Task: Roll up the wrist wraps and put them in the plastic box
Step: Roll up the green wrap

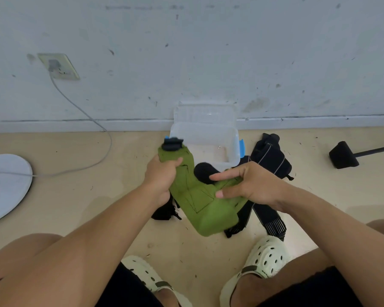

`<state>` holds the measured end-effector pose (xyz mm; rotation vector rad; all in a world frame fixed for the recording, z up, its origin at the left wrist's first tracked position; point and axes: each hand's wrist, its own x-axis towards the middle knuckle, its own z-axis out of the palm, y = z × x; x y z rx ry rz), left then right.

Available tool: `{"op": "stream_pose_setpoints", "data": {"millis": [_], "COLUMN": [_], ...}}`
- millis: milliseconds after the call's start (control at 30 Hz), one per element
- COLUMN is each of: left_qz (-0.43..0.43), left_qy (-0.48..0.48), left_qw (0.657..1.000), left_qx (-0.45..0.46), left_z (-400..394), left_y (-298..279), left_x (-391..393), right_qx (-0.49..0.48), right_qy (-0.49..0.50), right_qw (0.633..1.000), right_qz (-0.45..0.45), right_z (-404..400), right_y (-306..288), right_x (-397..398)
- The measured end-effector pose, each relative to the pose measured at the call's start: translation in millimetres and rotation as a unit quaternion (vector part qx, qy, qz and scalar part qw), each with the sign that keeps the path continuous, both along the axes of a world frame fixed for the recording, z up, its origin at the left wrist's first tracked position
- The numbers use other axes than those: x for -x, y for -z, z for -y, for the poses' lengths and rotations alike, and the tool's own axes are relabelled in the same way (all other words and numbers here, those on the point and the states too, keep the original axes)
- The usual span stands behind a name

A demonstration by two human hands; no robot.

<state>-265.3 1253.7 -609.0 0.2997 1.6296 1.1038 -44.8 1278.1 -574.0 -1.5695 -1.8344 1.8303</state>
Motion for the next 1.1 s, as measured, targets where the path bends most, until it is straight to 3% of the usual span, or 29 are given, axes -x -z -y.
{"op": "stream_pose_setpoints", "data": {"millis": [167, 300, 400, 533, 733, 933, 1000, 1100], "left_qz": [-0.167, -0.242, -0.287, -0.333, -0.45, -0.428, -0.376, -0.221], "left_qy": [0.014, 0.017, 0.072, 0.197, 0.358, 0.443, 0.453, 0.387], "left_qw": [0.978, 0.958, 0.942, 0.907, 0.806, 0.768, 0.789, 0.879], "left_qx": [-0.125, -0.15, -0.157, -0.167, -0.139, -0.174, -0.175, -0.168], "left_z": [0, 1, 2, 15, 28, 29, 29, 23], "left_y": [-6, -12, -10, -10, -11, -6, -7, -15], "left_x": [-6, -5, -5, -21, -29, -29, -30, -30], "right_qx": [-0.084, -0.174, -0.198, -0.171, -0.068, 0.031, 0.016, -0.008], "right_qy": [0.148, 0.172, 0.204, 0.17, 0.176, 0.217, 0.222, 0.192], "right_qw": [0.984, 0.959, 0.955, 0.971, 0.979, 0.965, 0.966, 0.973], "right_qz": [0.046, 0.141, 0.087, -0.008, -0.073, -0.145, -0.134, -0.131], "right_z": [-2, -7, -5, 6, 9, 5, 2, -3], "right_y": [9, 6, 1, -8, -16, -16, -16, -17], "right_x": [-1, -5, -4, 11, 17, 16, 14, 8]}}
